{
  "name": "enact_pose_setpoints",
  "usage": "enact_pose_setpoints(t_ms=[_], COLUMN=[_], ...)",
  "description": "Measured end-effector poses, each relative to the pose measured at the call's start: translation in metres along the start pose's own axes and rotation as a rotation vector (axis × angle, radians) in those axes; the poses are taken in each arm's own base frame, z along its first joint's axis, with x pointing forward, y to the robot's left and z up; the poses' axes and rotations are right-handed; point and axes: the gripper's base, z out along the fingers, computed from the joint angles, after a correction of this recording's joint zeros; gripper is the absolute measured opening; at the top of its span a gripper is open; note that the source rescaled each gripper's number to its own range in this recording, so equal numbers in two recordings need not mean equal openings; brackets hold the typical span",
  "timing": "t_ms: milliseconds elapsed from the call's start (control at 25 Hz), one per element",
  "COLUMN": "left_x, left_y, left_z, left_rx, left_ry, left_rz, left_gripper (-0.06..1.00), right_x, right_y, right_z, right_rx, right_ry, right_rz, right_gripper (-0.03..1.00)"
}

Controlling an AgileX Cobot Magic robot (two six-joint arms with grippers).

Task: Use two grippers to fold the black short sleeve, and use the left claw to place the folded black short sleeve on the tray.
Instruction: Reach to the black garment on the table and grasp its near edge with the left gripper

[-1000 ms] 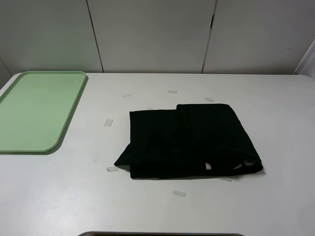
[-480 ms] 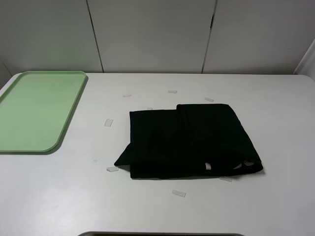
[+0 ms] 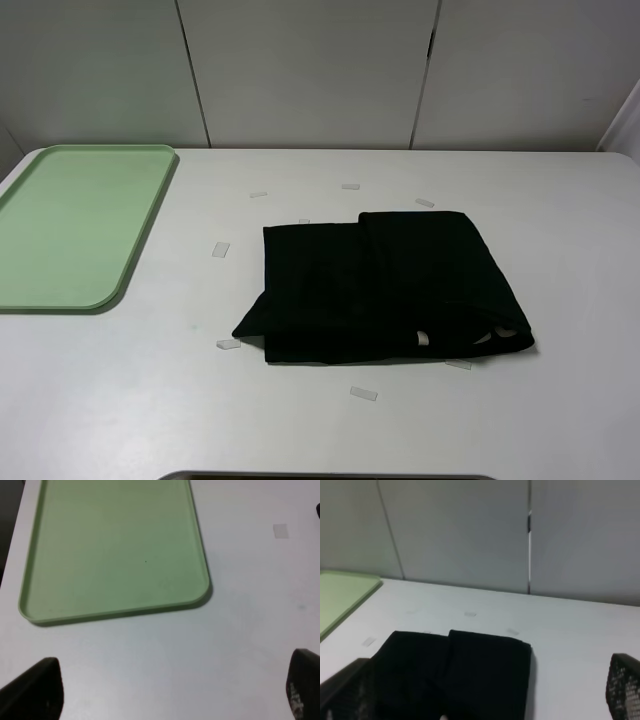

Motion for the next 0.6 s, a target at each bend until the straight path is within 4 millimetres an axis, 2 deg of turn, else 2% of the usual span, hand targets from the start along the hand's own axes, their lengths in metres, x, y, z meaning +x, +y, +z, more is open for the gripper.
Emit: enact_pose_setpoints(t_ms=[240,600], left_x=[0.000,0.000], left_y=[0.000,0.000], left_z=[0.000,0.000], left_rx=[0.000,0.000], left_ry=[0.000,0.000], left_rz=[0.000,-0.001], left_gripper=[0.87,0.87], right_x=[0.009,0.053], right_y=[0.003,0.010], right_z=[0.013,0.071], right_rx=[-0.021,-0.074], right_ry=[0.054,0.217], right_rz=[-0.002,0.016], right_gripper=[1.00,1.00])
